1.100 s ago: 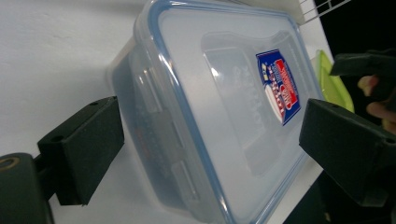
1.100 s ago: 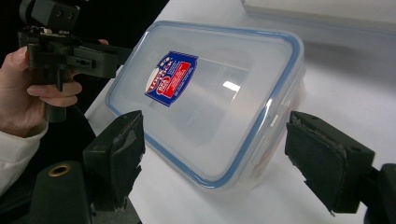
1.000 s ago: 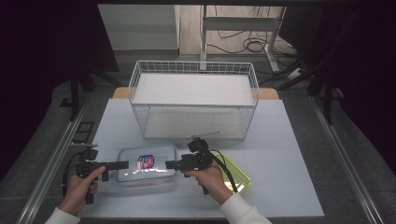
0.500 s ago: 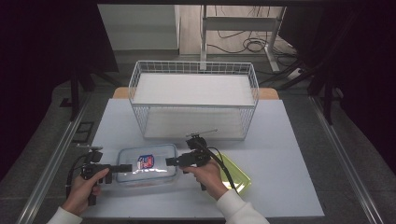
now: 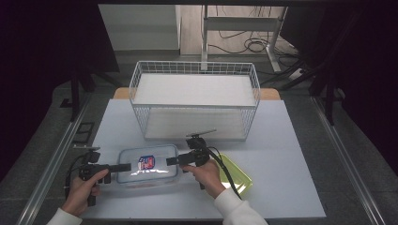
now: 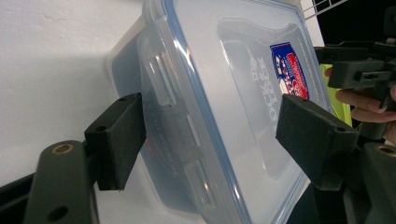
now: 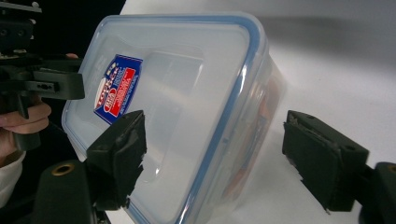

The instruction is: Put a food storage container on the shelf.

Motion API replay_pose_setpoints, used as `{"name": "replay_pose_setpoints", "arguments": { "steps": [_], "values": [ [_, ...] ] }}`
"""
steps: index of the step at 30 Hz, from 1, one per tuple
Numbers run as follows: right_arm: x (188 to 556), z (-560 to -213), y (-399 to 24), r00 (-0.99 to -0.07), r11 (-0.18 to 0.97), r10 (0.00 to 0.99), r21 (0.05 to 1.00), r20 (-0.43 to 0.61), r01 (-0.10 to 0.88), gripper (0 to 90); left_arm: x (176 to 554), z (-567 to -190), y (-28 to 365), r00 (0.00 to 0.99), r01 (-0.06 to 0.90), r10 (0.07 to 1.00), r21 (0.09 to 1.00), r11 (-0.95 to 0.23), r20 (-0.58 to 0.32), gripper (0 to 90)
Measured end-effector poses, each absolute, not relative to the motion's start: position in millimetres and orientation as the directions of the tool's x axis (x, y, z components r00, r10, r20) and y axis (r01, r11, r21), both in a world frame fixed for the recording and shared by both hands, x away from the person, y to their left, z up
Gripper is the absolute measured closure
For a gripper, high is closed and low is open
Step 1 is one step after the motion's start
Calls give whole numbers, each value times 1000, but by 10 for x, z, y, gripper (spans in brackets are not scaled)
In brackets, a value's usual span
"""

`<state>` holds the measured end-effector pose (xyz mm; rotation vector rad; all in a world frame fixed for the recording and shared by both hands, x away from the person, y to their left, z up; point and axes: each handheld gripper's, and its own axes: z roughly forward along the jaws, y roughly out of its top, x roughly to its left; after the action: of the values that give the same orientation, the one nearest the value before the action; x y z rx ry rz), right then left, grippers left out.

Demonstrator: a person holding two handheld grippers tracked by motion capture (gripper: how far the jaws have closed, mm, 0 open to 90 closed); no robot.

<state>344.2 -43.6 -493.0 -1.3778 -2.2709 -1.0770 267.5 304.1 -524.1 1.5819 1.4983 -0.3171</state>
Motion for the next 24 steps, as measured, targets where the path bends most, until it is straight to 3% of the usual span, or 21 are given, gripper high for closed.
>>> {"name": "replay_pose_setpoints", "arguments": {
  "steps": [12, 24],
  "values": [
    [3501, -5030, -403, -470, 272, 623, 389, 625, 880, 238, 2676, -5243, 3049, 231, 894, 657, 423, 147, -717, 251],
    [3488, -5023, -429, -439, 238, 603, 375, 666, 896, 373, 2669, -5240, 3045, 232, 892, 661, 427, 148, -714, 255]
  ]
}}
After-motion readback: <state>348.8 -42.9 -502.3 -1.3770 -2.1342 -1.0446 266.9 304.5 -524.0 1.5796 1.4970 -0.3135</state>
